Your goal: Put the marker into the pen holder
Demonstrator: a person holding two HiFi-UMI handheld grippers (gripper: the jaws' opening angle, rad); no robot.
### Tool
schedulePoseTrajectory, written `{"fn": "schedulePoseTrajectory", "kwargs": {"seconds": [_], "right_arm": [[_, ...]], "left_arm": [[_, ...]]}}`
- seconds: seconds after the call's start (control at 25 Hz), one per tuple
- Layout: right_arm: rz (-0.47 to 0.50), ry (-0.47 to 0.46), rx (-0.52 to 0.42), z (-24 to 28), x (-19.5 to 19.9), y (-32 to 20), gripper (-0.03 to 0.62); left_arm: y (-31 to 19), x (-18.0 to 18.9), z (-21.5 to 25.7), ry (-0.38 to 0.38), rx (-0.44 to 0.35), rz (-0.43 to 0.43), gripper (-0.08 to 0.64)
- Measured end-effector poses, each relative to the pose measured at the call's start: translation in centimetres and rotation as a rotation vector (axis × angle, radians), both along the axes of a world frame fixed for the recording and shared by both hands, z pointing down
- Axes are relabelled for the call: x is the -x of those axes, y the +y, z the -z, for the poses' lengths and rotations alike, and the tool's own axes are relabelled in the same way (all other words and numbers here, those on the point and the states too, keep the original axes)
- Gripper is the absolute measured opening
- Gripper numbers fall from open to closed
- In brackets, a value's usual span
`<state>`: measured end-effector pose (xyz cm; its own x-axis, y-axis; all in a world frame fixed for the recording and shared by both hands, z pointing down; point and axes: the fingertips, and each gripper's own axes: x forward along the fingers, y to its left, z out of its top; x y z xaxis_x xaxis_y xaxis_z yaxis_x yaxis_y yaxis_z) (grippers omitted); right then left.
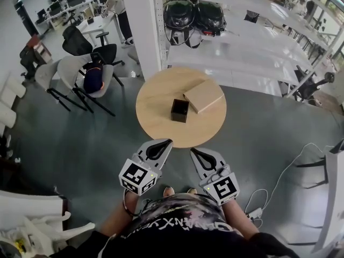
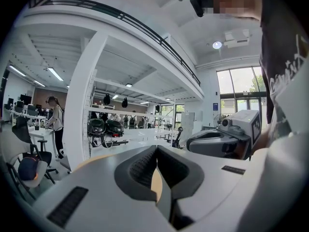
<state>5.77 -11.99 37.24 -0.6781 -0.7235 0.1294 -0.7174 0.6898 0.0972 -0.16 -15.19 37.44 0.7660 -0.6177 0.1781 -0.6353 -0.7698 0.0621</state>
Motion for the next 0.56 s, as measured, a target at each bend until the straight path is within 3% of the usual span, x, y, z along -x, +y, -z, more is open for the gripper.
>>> {"fn": "schedulePoseTrajectory", "kwargs": {"seconds": [0.56], "right_arm": [[-0.013, -0.003, -0.020, 0.76, -0.30, -0.30, 0.000]], "left_arm": [[-0.25, 0.70, 0.19, 0.005, -0.007, 0.021, 0.021]]}}
